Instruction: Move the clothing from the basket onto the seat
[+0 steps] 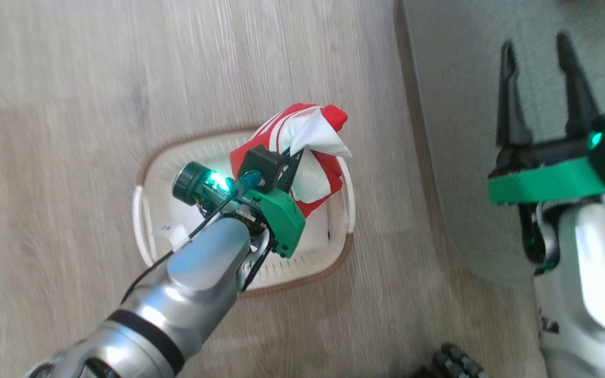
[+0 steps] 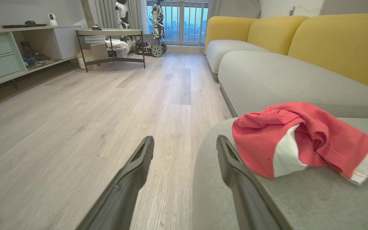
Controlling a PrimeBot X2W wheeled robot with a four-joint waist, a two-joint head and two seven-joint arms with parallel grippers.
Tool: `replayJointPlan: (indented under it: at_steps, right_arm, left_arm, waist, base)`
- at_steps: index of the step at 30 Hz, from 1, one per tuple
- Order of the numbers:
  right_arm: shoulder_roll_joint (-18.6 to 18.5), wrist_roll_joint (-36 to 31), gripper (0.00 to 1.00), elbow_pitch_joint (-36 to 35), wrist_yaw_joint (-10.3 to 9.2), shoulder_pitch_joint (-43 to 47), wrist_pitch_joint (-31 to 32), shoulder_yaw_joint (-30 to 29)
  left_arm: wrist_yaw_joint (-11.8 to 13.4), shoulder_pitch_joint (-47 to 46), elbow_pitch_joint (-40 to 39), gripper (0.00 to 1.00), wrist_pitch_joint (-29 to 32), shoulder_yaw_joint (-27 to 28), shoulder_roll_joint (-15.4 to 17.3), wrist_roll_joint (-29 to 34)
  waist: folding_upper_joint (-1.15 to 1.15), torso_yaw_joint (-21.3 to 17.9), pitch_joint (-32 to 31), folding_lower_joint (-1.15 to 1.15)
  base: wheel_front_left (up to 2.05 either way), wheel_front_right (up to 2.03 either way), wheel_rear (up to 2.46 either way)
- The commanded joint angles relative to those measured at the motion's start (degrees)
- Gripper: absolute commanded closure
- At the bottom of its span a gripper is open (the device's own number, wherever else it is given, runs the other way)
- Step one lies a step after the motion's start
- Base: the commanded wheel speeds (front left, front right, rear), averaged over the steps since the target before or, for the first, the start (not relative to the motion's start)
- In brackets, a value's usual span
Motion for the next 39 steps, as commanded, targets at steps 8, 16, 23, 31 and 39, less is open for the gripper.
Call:
replayJointPlan:
  at_steps: [8, 16, 23, 31, 39]
  right_arm:
    - [0.22, 0.81, 0.00, 2.80, -0.02, 5.99, -0.37, 2.70]
    - [0.22, 1.54, 0.00, 6.63, -0.02, 10.99, -0.37, 6.71]
    - [0.22, 3.32, 0.00, 9.01, -0.02, 13.96, -0.37, 11.10]
    - [0.22, 5.15, 0.00, 10.58, -0.02, 13.11, -0.37, 16.83]
    - [0.22, 4.24, 0.00, 14.11, -0.02, 11.08, -0.37, 18.88]
  left_arm:
    - [-0.04, 4.63, -7.31, 1.00, -0.78, 8.64, 1.02, 4.37]
    - [-1.42, 7.11, -11.97, 1.00, -0.78, 13.80, 1.75, 7.69]
    - [-3.14, 7.54, -12.89, 1.00, -0.78, 15.24, 1.83, 8.37]
    - [-3.77, 5.06, -13.75, 1.00, -0.78, 15.59, 1.61, 8.55]
    - [-4.60, 3.05, -15.07, 1.00, -0.46, 14.25, 0.78, 7.83]
  waist:
    - [0.00, 1.67, -14.92, 0.00]
    - [0.00, 2.17, -24.66, 0.00]
    - [0.00, 2.82, -30.71, 0.00]
    - [0.00, 3.34, -33.10, 0.00]
    - [0.00, 4.89, -35.20, 0.00]
  base:
    - [0.00, 0.00, 0.00]
    - [0.00, 0.00, 0.00]
    - [0.00, 0.00, 0.00]
    - [0.00, 0.00, 0.00]
    - [0.00, 0.00, 0.00]
